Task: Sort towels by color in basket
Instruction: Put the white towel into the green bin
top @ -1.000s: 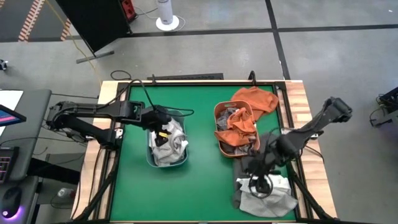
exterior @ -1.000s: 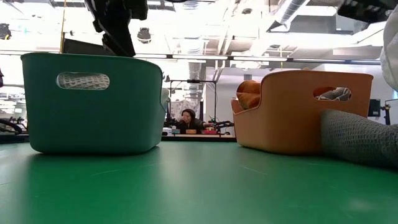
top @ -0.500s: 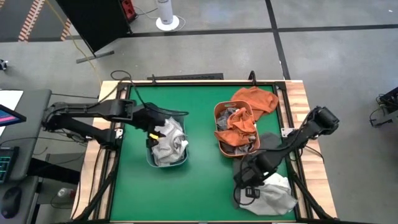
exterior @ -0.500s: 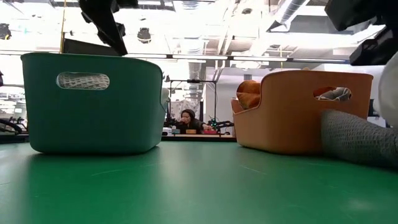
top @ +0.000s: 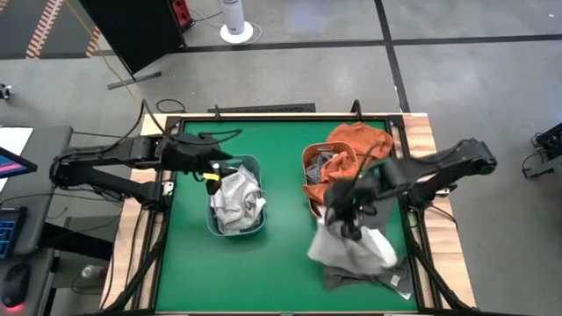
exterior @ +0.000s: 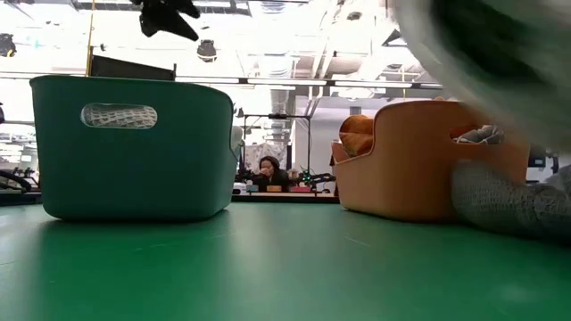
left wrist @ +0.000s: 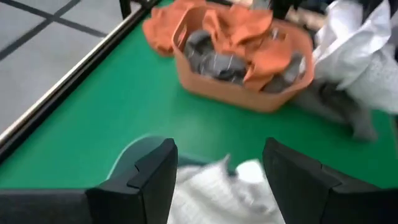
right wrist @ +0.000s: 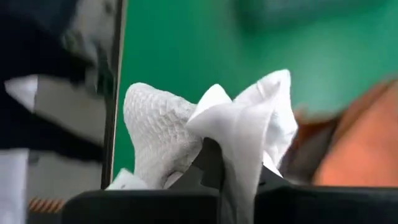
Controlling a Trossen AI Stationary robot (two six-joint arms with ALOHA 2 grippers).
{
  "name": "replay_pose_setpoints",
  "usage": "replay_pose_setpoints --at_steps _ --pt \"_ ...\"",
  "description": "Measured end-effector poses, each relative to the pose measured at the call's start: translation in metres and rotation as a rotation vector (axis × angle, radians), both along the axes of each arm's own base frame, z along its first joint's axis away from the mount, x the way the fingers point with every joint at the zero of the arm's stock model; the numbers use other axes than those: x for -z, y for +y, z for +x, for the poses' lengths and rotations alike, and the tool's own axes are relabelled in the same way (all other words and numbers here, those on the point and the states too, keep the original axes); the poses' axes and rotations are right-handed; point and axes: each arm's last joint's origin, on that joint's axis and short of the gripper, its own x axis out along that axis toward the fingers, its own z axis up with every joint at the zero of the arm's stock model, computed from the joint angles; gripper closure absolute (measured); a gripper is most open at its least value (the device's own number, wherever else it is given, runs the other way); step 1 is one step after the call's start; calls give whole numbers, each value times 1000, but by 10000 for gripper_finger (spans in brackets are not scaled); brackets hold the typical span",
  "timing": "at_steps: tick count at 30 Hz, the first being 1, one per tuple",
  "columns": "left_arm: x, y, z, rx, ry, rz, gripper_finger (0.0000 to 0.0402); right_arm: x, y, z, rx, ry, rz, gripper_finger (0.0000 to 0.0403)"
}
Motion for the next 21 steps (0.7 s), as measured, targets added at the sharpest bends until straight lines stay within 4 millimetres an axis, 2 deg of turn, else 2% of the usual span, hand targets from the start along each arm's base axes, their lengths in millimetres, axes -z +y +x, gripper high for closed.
replay_pose_setpoints --at_steps 6,9,13,16,21 --pt "-13 -3 8 10 -164 -49 178 -65 -35 12 21 -398 -55 376" --pt "-19 -4 9 25 -234 -53 178 -92 -43 18 -15 -593 -86 376" --pt "-26 -5 11 43 -305 -61 178 -118 -50 28 -29 -854 -151 376" --pt "-28 -5 12 43 -333 -60 178 -125 -61 43 8 -990 -189 374" --pt "-38 -4 9 40 -416 -19 178 -97 -76 75 54 -895 -172 374"
